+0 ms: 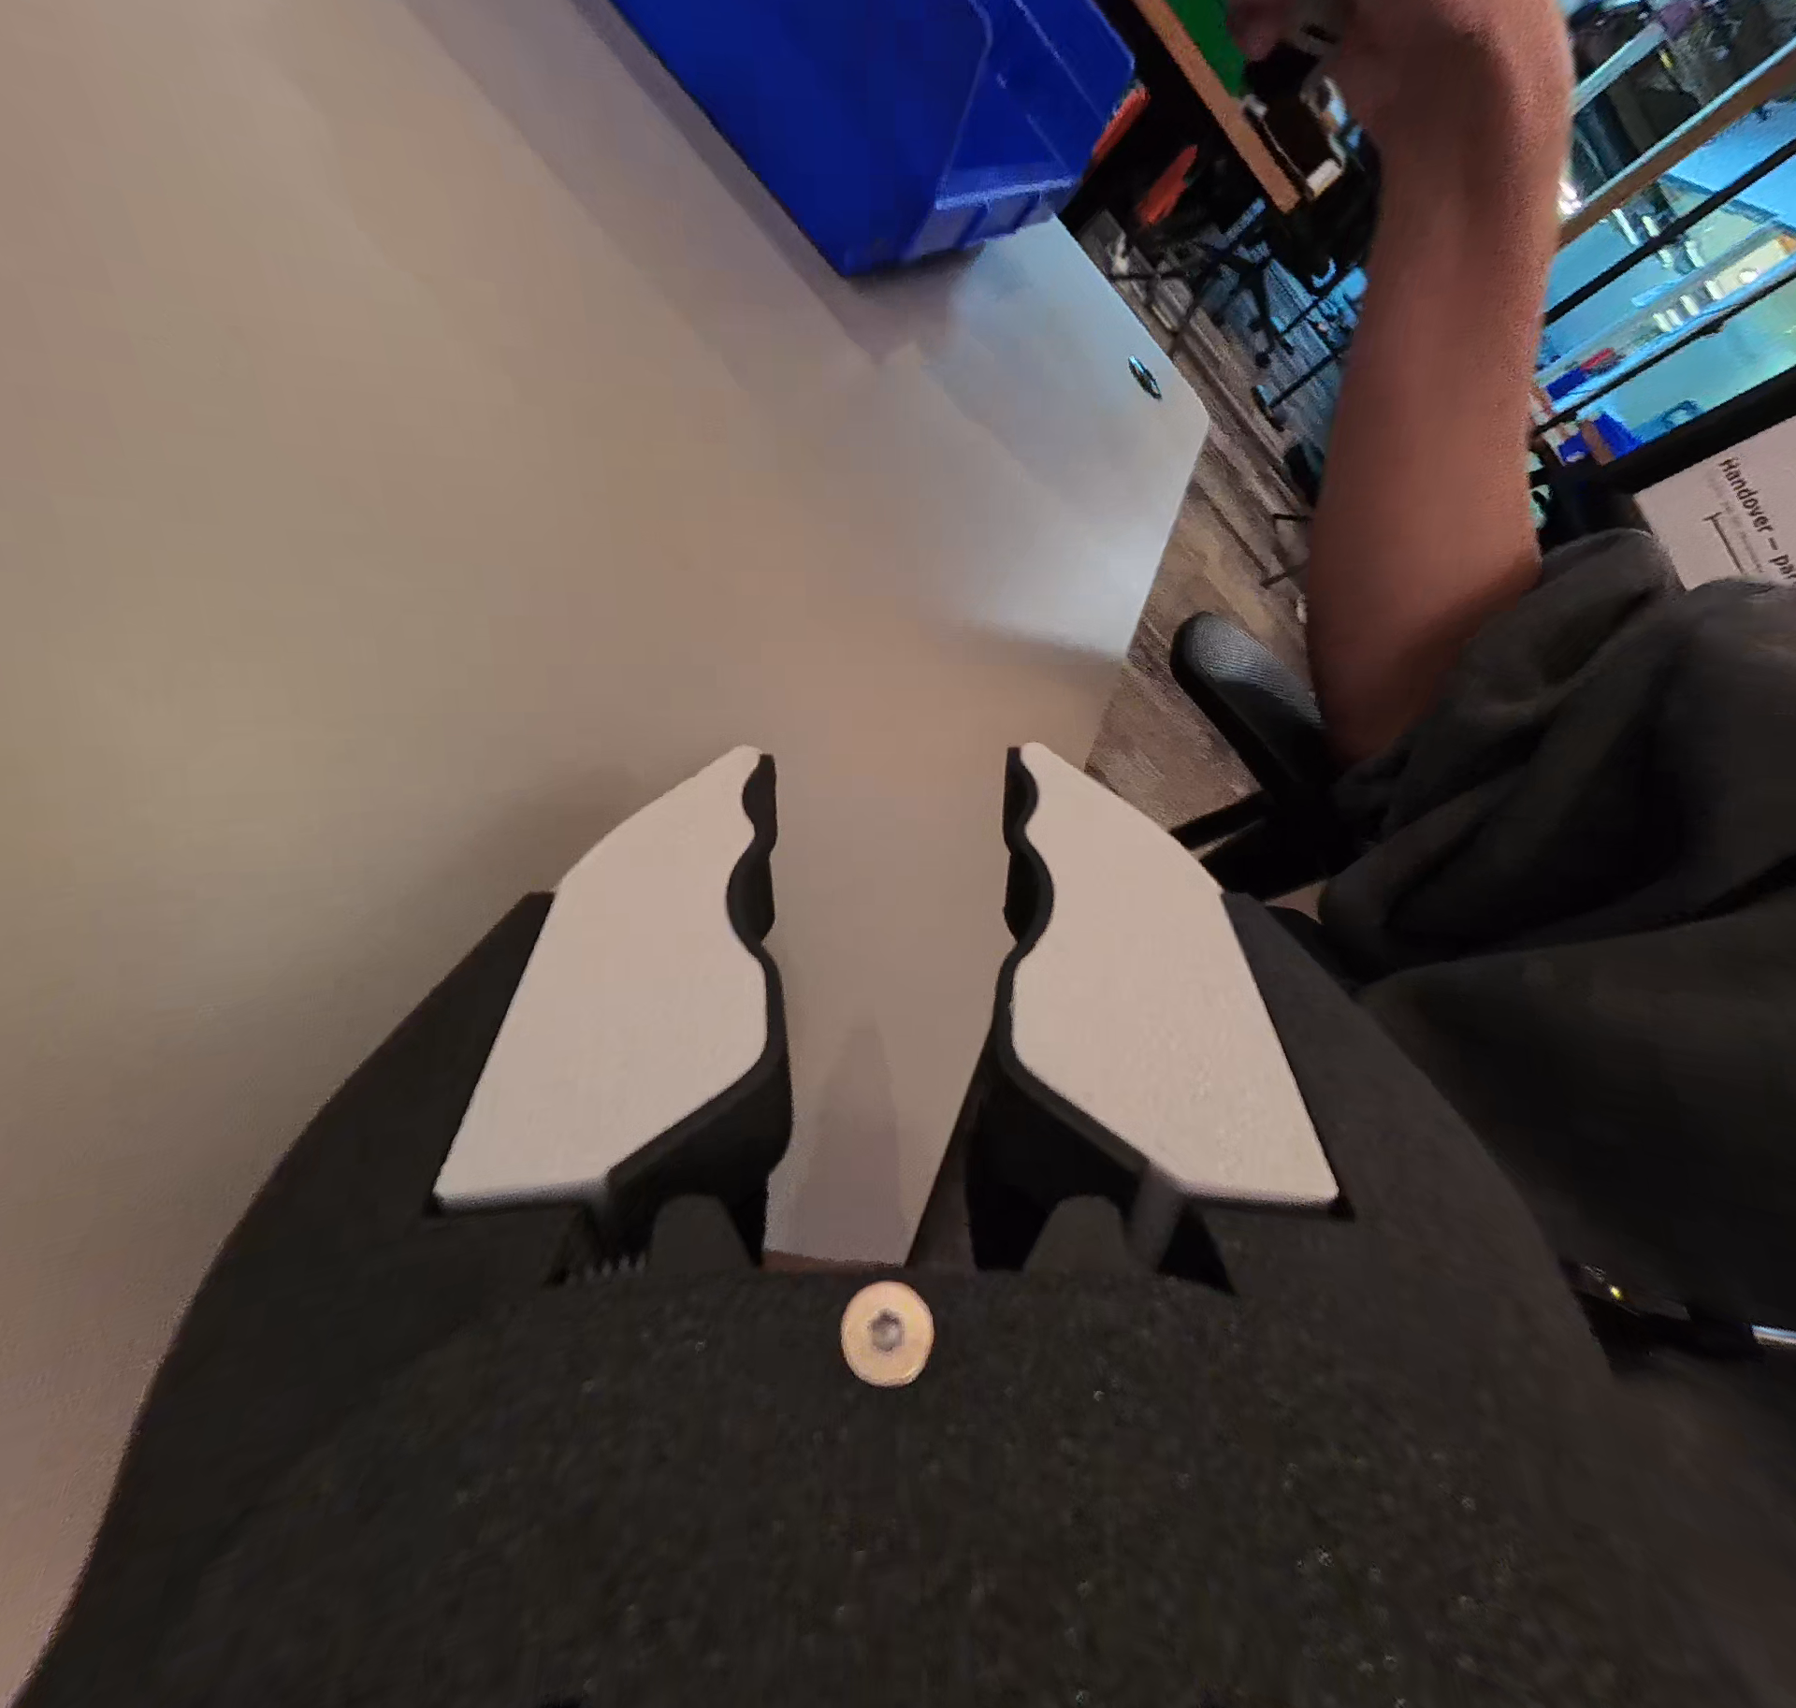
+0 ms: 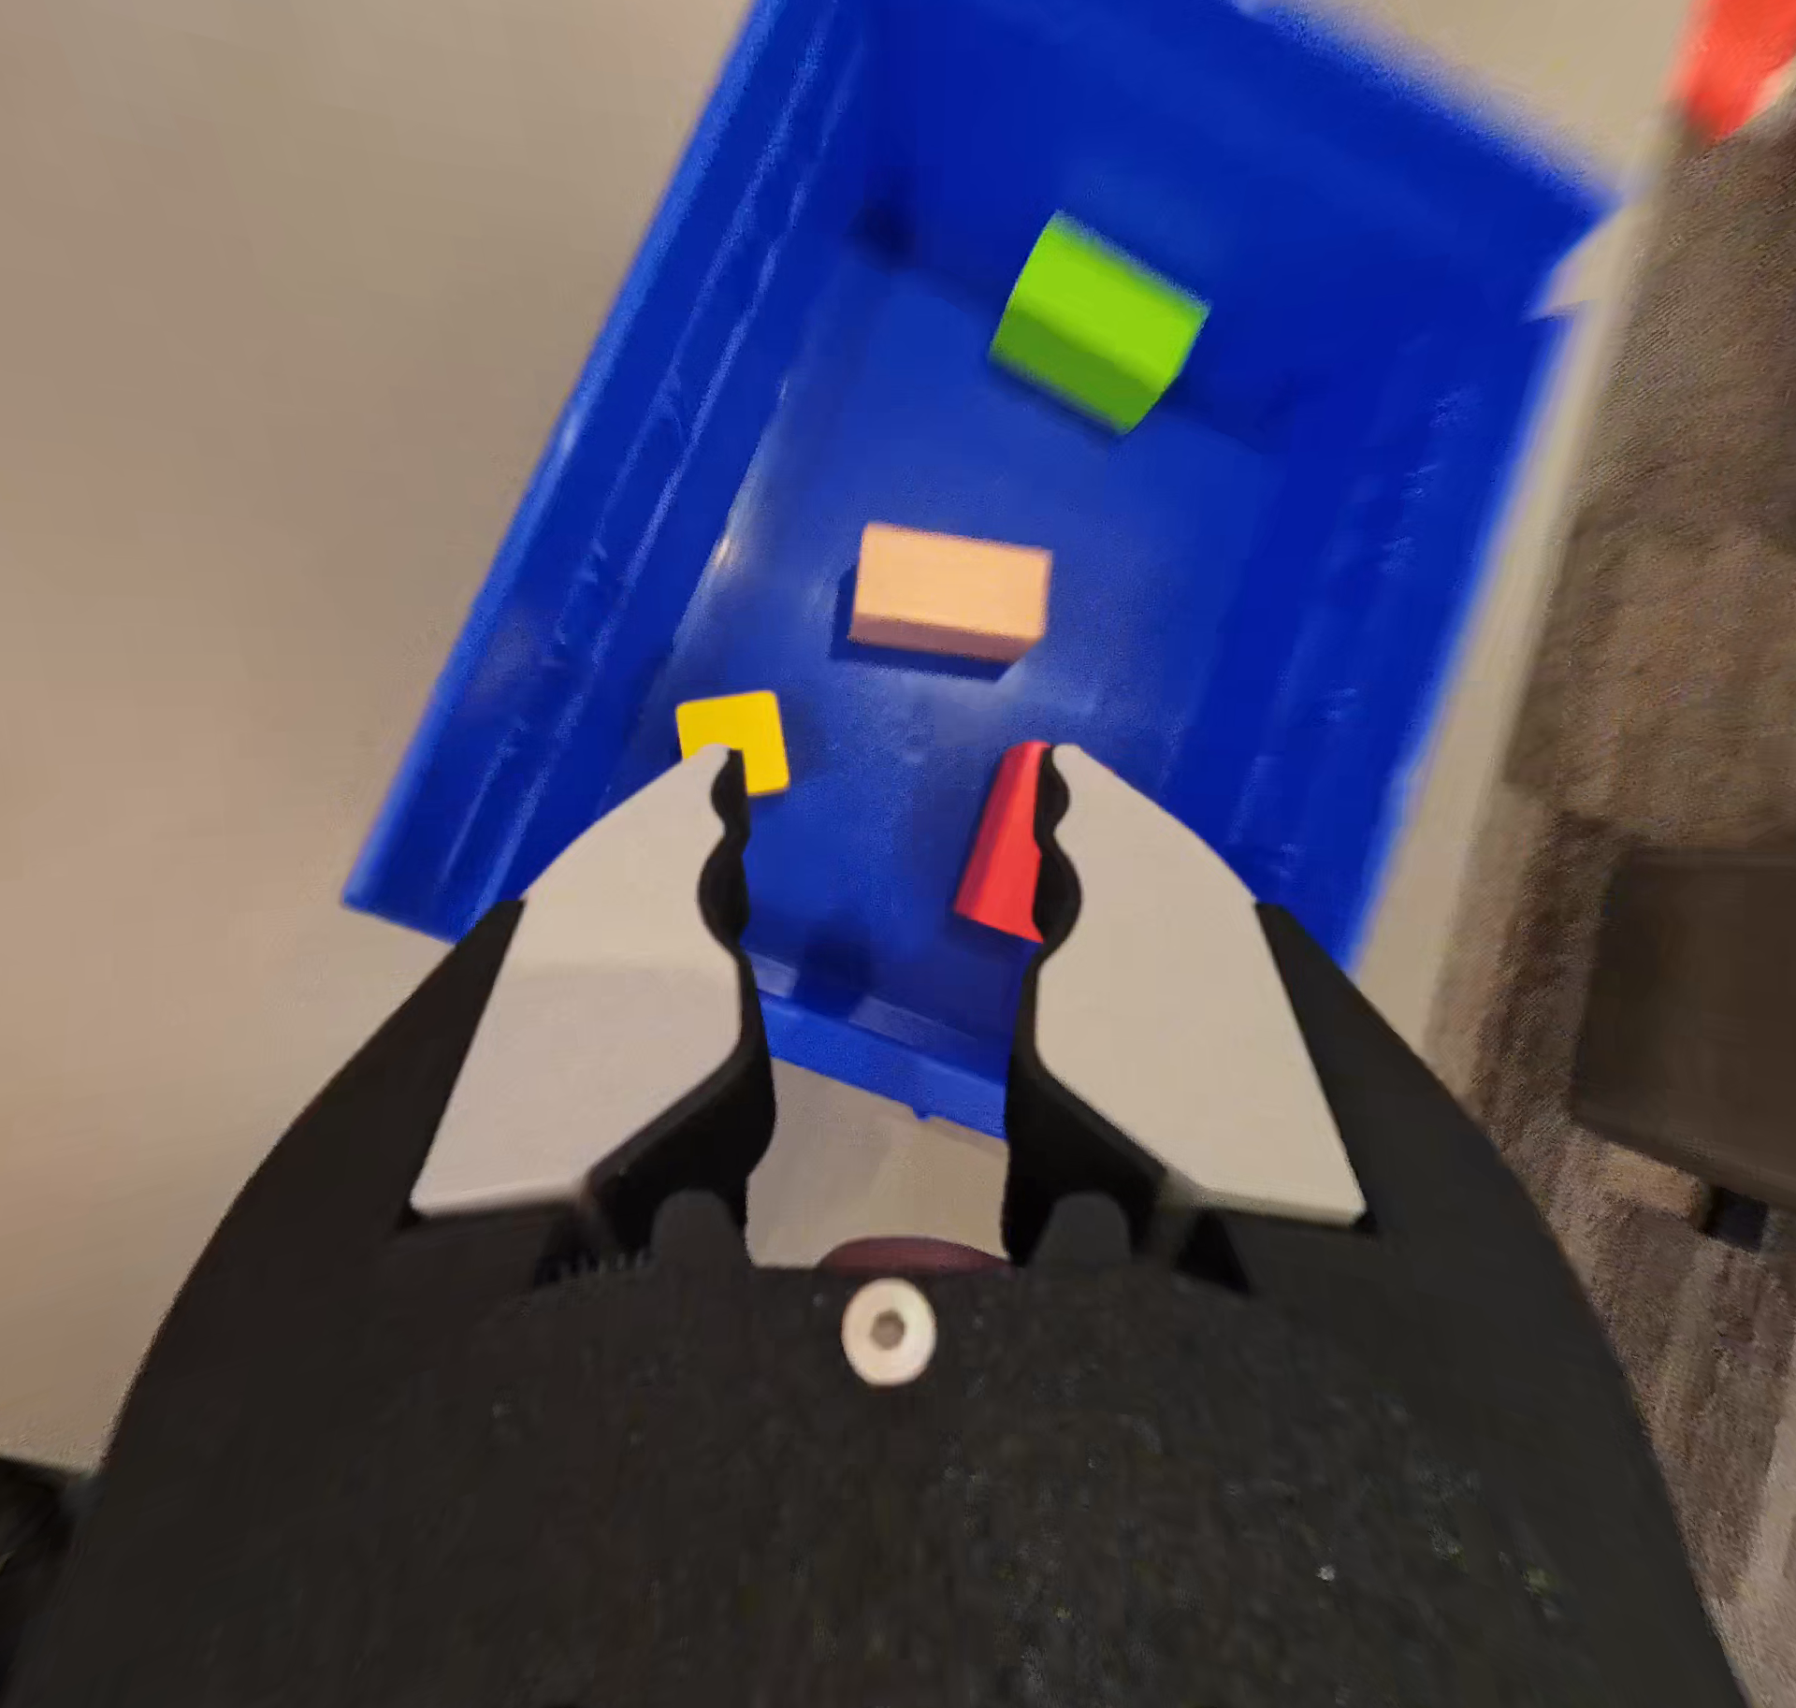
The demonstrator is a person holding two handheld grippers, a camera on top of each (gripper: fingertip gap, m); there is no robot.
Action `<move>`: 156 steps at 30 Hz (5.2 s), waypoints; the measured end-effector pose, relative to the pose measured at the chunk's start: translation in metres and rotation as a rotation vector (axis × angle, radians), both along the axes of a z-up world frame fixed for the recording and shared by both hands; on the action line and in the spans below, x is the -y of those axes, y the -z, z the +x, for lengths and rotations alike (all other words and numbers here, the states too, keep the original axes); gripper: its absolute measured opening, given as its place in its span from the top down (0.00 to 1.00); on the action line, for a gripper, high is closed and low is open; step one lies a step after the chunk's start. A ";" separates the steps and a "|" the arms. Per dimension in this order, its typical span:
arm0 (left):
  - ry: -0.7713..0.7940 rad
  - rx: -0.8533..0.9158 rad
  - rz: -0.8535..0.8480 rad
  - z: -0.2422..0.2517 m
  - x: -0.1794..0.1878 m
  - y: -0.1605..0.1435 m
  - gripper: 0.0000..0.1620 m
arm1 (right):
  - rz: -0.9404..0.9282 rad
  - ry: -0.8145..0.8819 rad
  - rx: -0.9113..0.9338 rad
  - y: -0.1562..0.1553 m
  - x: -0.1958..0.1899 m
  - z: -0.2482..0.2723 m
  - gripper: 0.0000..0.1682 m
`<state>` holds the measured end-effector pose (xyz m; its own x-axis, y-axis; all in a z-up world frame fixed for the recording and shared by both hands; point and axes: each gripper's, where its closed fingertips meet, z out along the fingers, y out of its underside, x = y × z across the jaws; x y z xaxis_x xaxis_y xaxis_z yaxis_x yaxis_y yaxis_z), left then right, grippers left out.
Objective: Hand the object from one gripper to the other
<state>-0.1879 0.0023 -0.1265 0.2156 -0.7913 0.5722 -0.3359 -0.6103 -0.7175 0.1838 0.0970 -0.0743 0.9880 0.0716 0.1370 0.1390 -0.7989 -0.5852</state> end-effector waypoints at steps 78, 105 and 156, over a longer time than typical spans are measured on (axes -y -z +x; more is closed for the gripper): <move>0.058 0.495 -0.810 0.056 -0.095 -0.112 0.61 | 0.668 -1.030 -0.541 -0.051 -0.025 -0.313 0.79; 0.083 -0.022 -0.189 0.006 0.016 0.016 0.70 | -0.381 0.116 -0.160 0.109 -0.128 0.053 0.79; -0.568 -0.956 -0.161 -0.152 -0.371 0.035 0.52 | 0.505 -0.257 -0.357 0.048 0.083 -0.178 0.74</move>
